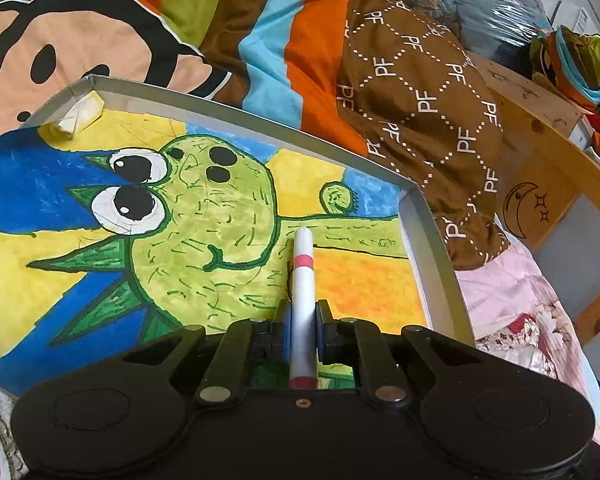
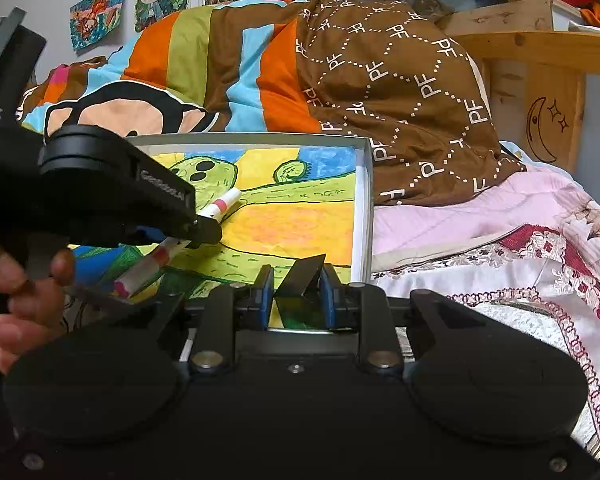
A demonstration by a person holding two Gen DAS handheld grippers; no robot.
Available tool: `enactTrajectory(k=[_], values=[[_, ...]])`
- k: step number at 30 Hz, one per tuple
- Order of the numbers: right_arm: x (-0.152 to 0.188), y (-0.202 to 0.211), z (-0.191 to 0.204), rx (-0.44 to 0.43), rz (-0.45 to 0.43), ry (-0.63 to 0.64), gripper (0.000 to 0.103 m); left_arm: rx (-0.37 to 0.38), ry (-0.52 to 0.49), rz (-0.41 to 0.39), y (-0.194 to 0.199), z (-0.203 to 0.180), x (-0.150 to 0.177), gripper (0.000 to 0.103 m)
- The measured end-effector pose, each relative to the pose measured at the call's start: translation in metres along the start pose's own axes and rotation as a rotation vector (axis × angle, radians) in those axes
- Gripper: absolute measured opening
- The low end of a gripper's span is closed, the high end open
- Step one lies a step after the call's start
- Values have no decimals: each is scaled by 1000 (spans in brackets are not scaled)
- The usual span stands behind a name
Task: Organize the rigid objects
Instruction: 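Carry both items over the grey tray and open both tools to drop them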
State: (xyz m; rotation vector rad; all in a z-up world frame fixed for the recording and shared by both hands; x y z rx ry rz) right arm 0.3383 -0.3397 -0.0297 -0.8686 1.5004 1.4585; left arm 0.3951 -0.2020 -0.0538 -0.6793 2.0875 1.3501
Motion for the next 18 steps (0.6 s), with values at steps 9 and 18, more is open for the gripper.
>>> enactTrajectory(k=[9, 18], values=[[-1, 0, 5, 9, 16, 27, 18, -29, -17, -16, -4, 2, 0, 13], [-3, 2, 4, 9, 12, 36, 33, -54, -56, -9, 1, 0, 3, 19]])
Point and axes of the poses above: each gripper's, at about its wrist camera, not at the fingertips, and y roughly against the way its jaws point, z to its left, x to its underside, the point moved 6 cm from there along -y, roughly the way its jaws point, and after that the axes turned 2 degrees about z, right-handed, at the moved point
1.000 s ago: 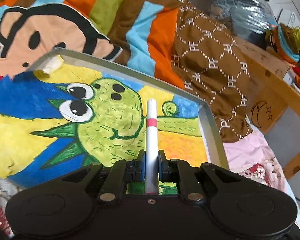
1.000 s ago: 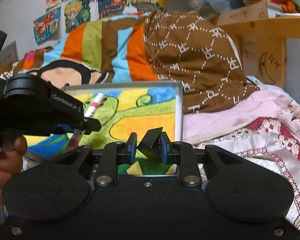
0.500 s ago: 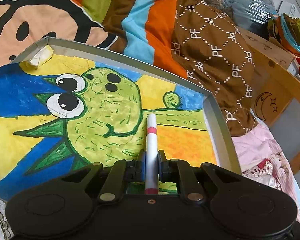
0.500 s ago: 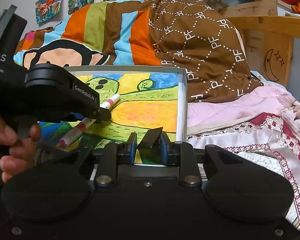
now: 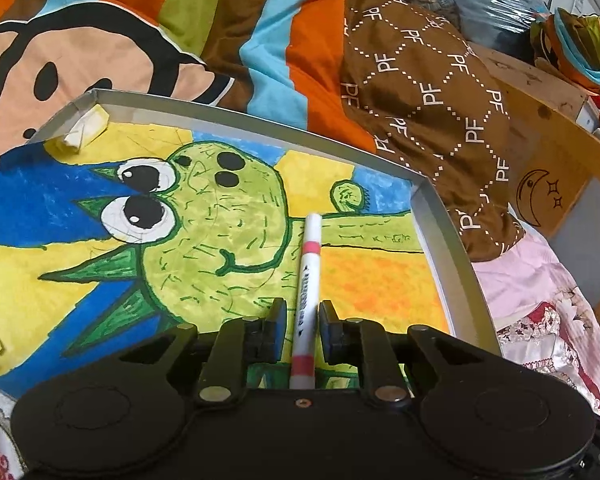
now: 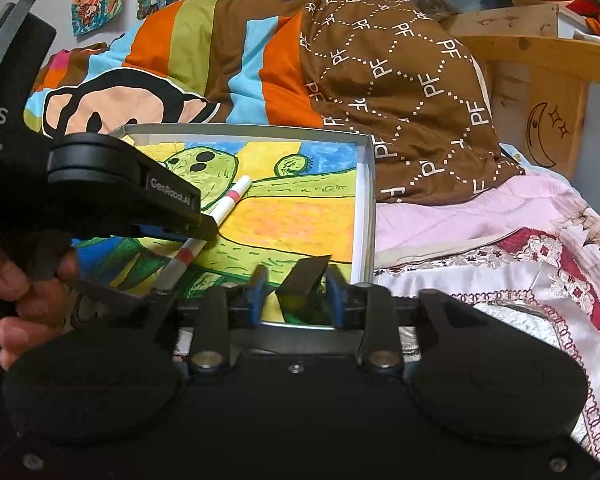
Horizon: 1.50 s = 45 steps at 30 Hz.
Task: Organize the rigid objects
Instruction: 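Carry both items over the grey tray and open both tools to drop them, then move both tools back over the remaining items on the sheet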
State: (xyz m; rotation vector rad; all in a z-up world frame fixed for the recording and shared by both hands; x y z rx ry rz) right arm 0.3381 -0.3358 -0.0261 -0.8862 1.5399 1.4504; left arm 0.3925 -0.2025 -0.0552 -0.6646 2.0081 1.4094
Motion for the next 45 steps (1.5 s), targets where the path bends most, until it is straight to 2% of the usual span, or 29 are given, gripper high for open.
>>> enactTrajectory(k=[2, 5, 7, 10, 12, 15, 19, 21, 24, 35, 38, 45], values=[[-1, 3, 0, 3, -8, 2, 41, 2, 8, 1, 4, 2, 0, 23], [-3, 8, 0, 4, -14, 12, 45, -1, 3, -3, 12, 4, 0, 29], [-5, 13, 2, 0, -20, 12, 52, -4, 0, -9, 20, 7, 0, 32], [-9, 23, 5, -3, -42, 20, 72, 4, 5, -22, 36, 13, -1, 39], [-12, 32, 8, -4, -58, 31, 88, 4, 0, -34, 48, 17, -2, 49], [-16, 46, 13, 3, -71, 43, 101, 7, -6, -58, 69, 22, 0, 65], [-17, 70, 22, 5, -83, 73, 102, 14, 1, -92, 99, 31, 4, 79], [-18, 81, 24, 5, -84, 70, 102, 20, 14, -112, 115, 36, 7, 91], [-19, 97, 27, 3, -90, 65, 103, 29, 38, -140, 138, 42, 14, 98], [-4, 181, 47, 11, -166, 90, 103, 42, 33, -178, 202, 55, 65, 102], [5, 202, 52, 19, -157, 93, 103, 42, 15, -181, 219, 57, 82, 102], [36, 241, 53, 11, -77, -21, 103, 33, -48, -208, 260, 56, 112, 102]])
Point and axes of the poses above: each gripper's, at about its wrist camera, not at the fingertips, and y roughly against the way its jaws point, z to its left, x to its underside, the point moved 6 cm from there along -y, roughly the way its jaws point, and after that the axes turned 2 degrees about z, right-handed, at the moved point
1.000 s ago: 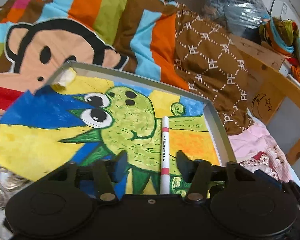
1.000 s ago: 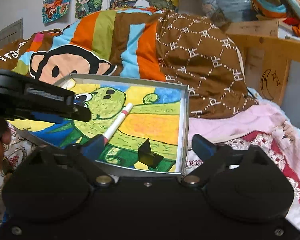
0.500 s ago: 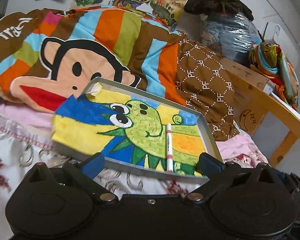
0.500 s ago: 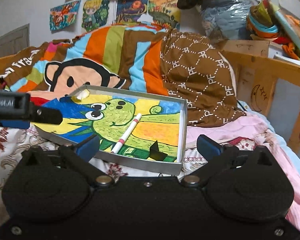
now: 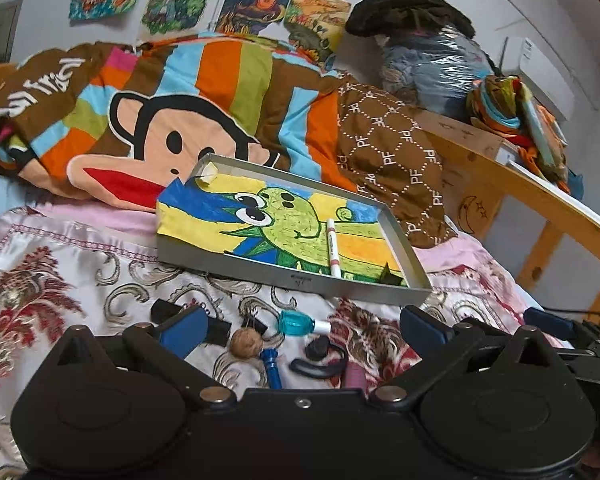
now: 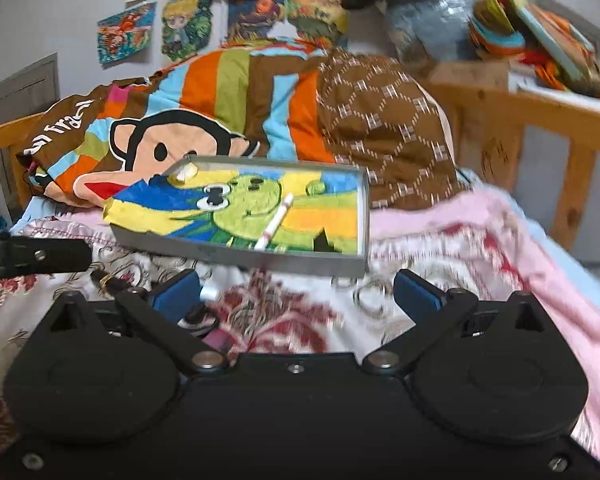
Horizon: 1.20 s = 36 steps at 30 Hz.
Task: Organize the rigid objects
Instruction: 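Move both tools back over the remaining items on the sheet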
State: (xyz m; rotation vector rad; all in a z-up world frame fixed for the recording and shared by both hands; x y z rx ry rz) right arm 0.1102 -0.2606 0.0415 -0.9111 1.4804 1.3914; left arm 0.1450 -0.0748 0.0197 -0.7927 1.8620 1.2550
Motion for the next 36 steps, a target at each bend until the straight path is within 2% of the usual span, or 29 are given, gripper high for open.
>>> enactTrajectory(k=[5, 10, 21, 29, 36], values=[[12, 36, 6, 16, -3, -40, 103, 1, -34, -5, 22, 3, 11, 102], [28, 66, 7, 55, 16, -79, 103, 6, 7, 4, 37, 13, 24, 102], [56, 112, 21, 92, 35, -60, 103, 5, 34, 46, 58, 21, 48, 102], [59, 99, 34, 81, 120, -12, 103, -21, 24, 90, 58, 25, 55, 102], [59, 89, 35, 63, 153, -11, 103, -25, 19, 119, 53, 27, 59, 102]])
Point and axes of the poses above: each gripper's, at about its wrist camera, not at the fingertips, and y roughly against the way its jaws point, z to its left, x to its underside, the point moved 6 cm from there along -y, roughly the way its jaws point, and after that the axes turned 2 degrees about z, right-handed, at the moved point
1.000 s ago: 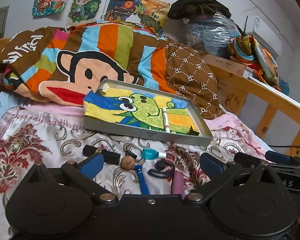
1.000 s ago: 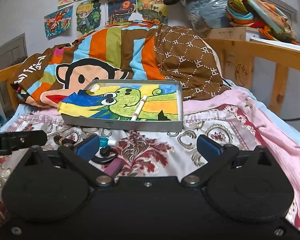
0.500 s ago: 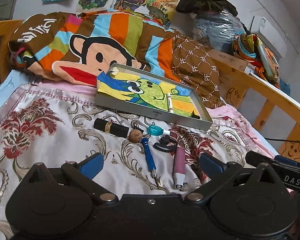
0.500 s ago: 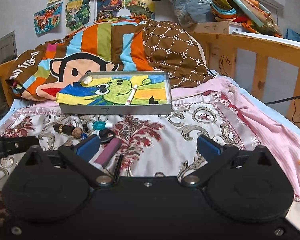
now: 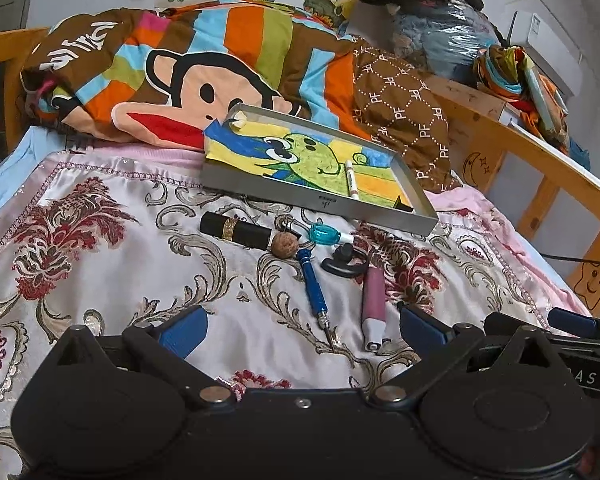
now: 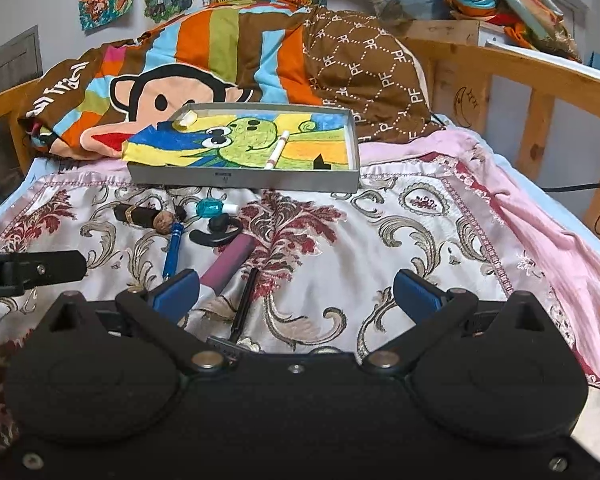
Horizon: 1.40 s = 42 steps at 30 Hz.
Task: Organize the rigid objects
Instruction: 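Move both tools back over the remaining items on the sheet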
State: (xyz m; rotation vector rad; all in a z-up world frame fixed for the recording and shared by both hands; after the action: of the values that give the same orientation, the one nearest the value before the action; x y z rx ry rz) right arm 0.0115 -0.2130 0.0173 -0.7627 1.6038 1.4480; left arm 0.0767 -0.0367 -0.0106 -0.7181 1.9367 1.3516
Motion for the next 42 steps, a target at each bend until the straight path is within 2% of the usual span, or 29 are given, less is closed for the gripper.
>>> enactTrajectory(k=[11, 23, 42], values=[[-2, -13, 2, -24, 18, 29, 103, 21, 54, 30, -5, 6, 3, 102], [-2, -17, 1, -32, 15, 64, 103, 28, 53, 35, -5, 5, 4, 102], [4, -32, 16, -47, 93, 173, 103, 11, 63, 74, -9, 8, 7, 102]])
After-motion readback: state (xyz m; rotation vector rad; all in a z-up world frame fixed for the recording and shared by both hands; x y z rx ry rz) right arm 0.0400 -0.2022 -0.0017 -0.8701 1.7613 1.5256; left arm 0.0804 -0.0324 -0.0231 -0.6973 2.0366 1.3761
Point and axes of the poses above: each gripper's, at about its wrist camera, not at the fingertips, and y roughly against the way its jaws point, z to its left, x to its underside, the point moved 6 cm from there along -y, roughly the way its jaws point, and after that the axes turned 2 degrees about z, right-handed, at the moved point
